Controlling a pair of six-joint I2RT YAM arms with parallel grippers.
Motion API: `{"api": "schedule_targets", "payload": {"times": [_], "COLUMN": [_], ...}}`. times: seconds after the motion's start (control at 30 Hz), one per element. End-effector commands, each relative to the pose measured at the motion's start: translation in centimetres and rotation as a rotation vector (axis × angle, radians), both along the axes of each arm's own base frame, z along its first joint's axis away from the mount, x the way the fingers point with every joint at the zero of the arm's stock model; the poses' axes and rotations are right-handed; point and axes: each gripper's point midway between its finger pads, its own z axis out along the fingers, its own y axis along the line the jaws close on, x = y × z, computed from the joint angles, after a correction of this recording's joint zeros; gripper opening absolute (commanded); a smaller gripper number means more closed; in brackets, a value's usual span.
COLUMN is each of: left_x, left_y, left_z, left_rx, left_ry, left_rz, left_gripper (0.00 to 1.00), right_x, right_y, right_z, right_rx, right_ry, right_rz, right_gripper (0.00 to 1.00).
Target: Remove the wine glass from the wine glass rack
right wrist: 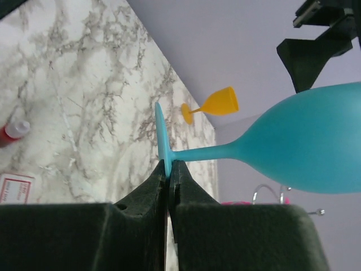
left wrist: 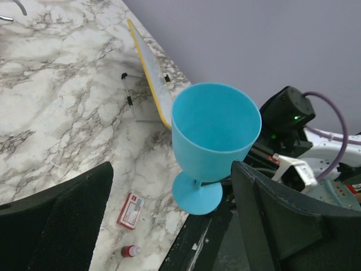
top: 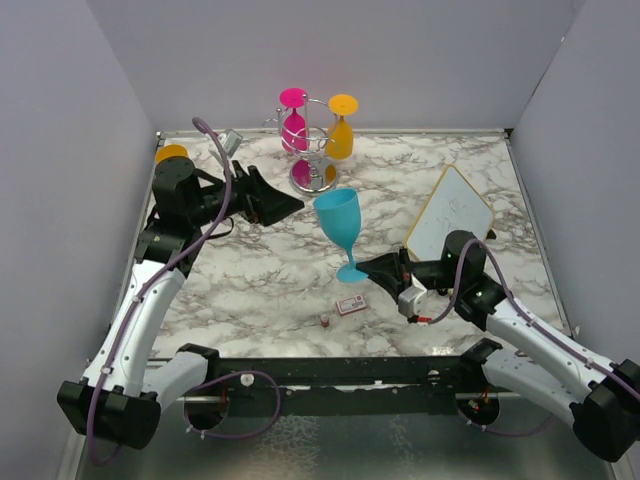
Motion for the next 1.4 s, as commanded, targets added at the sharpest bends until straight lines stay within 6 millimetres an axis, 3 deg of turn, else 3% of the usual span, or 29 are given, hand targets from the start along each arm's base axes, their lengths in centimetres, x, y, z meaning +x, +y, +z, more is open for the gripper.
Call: {"api": "schedule_targets", "payload": {"times": [0.0, 0.27, 0.6, 0.8, 0.9, 1.07, 1.13, 1.3, 1.33, 1.37], "left_x": [-0.8, -0.3, -1.8, -2.4, -2.4, -1.7, -1.4, -0.4, 0.0, 0.6], "left_y": [-0.6, -1.1, -2.9, -3.7, -3.7, -3.3, -3.2, -2.7, -2.4, -1.9], "left_z": [2.5, -0.3, -3.8, -4.6, -5.4, -5.1, -5.1, -4.7, -4.4, -4.1], "left_rx": [-0.067, 0.031, 0.218, 0.261, 0.294, 0.319, 0.331, 0.358, 0.374, 0.399], "left_ry": [0.055, 0.190, 0.233, 0.240, 0.260, 0.252, 0.251, 0.236, 0.222, 0.207], "left_rz": [-0.029, -0.054, -0.114, -0.153, -0.150, -0.109, -0.091, -0.033, -0.011, 0.021], "left_gripper": [0.88, 0.84, 0.70, 0.51, 0.35, 0.11, 0.00, 0.00, 0.00, 0.00], "right_x": [0.6, 2.8, 2.9, 3.0, 3.0, 3.0, 3.0, 2.9, 2.9, 2.9], "right_y": [0.0, 0.1, 0.6, 0.7, 0.8, 1.0, 1.1, 1.3, 1.4, 1.4], "right_z": [-0.1, -2.0, -3.1, -3.5, -4.0, -4.4, -4.2, -4.1, -4.0, -4.0], "right_rx": [-0.009, -0.118, -0.176, -0.207, -0.226, -0.231, -0.218, -0.180, -0.172, -0.168], "right_ry": [-0.322, -0.511, -0.549, -0.569, -0.573, -0.578, -0.563, -0.507, -0.493, -0.482], "right_rz": [0.001, -0.122, -0.150, -0.166, -0.167, -0.169, -0.172, -0.177, -0.178, -0.178], "right_gripper": [0.01, 0.01, 0.01, 0.01, 0.01, 0.02, 0.09, 0.34, 0.54, 0.92]}}
